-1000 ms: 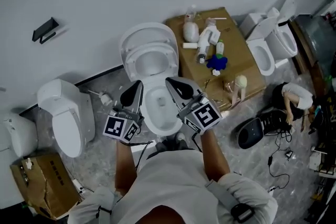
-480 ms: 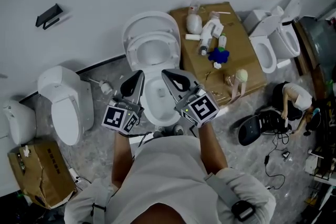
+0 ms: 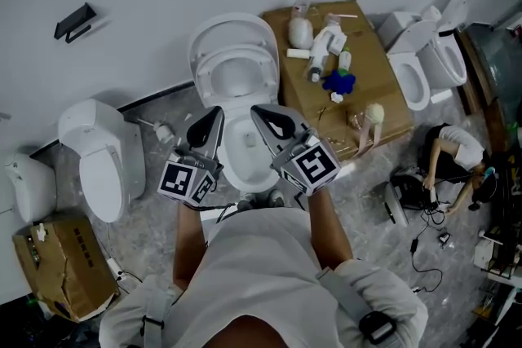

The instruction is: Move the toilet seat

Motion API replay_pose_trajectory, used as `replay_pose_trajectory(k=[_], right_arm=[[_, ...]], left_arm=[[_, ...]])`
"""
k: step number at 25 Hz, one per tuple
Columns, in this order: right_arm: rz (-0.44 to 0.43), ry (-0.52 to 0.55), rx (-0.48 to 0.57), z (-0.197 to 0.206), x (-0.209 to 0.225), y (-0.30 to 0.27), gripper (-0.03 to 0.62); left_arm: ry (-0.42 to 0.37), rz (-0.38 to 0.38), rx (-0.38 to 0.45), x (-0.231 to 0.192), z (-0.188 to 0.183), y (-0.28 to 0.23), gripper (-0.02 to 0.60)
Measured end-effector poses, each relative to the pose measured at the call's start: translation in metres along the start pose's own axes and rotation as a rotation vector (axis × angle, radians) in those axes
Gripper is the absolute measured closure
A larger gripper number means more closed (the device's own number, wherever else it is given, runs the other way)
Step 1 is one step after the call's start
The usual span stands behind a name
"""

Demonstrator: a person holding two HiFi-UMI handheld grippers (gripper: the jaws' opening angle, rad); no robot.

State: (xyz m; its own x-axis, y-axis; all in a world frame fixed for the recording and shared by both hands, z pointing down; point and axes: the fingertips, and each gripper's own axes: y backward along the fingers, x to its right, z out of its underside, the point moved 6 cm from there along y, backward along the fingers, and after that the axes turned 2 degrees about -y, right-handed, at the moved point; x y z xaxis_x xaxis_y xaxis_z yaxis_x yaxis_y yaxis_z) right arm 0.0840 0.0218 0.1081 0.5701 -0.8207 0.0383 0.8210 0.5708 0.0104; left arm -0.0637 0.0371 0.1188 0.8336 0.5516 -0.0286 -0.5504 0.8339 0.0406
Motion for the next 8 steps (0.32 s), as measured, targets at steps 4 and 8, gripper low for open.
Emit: replay_pose_trajectory(k=[4,8], right_arm=[[-0.001,-0.002,0.002,0.0001,0.0002,0.0034,0.594],[-0.002,-0.002,0.0,0.0001,-0.0018,0.0052,0.594]], left_arm=[[-0.001,0.001,-0.001,0.0037,0.0008,-0.0001,0.581],[-0.003,0.002,0.0,0.0056,0.0013,0.002,0.581]])
